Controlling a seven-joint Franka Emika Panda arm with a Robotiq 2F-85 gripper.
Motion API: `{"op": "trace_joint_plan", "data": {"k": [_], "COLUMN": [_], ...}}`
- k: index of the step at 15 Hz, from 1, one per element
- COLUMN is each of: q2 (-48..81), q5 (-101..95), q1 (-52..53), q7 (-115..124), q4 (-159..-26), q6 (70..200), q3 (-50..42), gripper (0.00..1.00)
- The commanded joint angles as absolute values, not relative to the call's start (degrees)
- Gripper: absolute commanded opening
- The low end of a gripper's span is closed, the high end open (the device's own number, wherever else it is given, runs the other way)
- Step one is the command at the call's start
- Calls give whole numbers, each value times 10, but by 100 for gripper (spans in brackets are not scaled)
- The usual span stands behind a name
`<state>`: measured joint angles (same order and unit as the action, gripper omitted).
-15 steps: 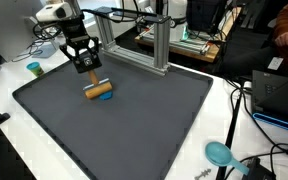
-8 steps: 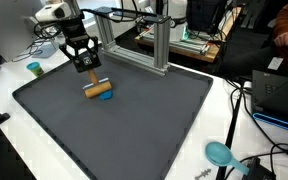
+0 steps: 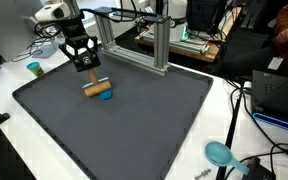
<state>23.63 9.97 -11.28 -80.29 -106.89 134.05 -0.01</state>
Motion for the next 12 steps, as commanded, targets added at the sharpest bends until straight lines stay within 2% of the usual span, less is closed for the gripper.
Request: {"op": "trace_joint_plan", "data": {"k": [1, 6, 12], "q2": [234, 131, 143], "q5": [113, 178, 195], "q1": [-129, -142, -127], "q7": [-831, -962, -979], "q4": [-1085, -1156, -1152], "q6": [1326, 1315, 1310], "q3": [17, 51, 23], "gripper": [23, 23, 23]}}
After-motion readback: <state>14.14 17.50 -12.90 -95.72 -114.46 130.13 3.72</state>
